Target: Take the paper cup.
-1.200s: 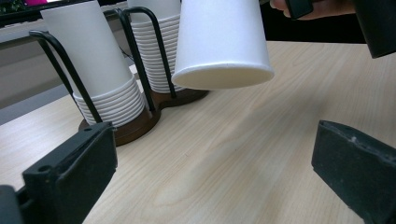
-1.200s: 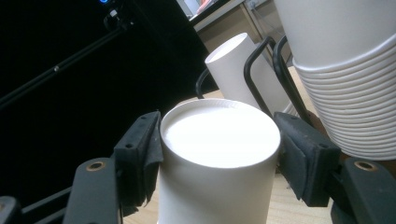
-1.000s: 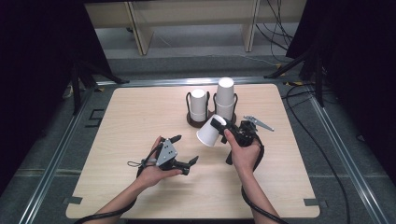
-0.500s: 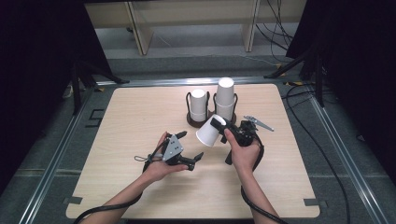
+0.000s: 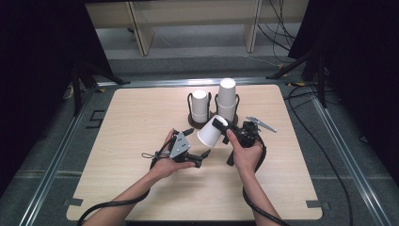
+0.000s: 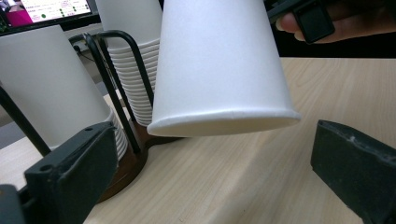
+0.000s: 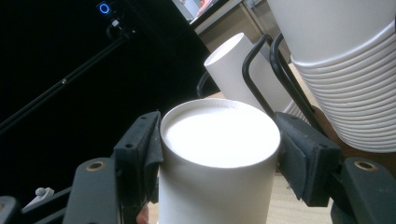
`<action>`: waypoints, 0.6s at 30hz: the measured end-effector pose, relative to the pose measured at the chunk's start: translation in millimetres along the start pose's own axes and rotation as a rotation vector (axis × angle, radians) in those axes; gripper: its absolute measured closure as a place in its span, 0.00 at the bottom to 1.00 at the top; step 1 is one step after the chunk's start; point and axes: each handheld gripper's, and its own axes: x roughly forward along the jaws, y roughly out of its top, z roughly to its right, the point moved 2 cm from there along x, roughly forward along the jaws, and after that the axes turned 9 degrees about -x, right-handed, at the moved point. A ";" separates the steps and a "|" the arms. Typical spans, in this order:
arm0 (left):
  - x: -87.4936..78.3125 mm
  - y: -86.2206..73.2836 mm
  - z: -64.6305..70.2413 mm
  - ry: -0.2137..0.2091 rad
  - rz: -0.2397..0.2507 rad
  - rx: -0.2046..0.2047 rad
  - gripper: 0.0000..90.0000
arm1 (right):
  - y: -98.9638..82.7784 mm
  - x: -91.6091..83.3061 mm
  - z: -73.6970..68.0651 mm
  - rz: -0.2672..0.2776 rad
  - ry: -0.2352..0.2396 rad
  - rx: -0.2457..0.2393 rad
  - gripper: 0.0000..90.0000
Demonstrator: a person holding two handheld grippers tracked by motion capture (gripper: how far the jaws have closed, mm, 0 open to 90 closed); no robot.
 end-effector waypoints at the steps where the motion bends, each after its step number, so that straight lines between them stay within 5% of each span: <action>1: -0.2 0.4 0.1 0.003 -0.010 0.004 0.00 | 0.2 -0.6 -0.2 0.000 0.004 0.004 0.39; 18: 10.2 3.4 5.1 -0.003 0.011 0.000 0.04 | 0.1 -0.3 -0.1 0.005 0.004 0.020 0.39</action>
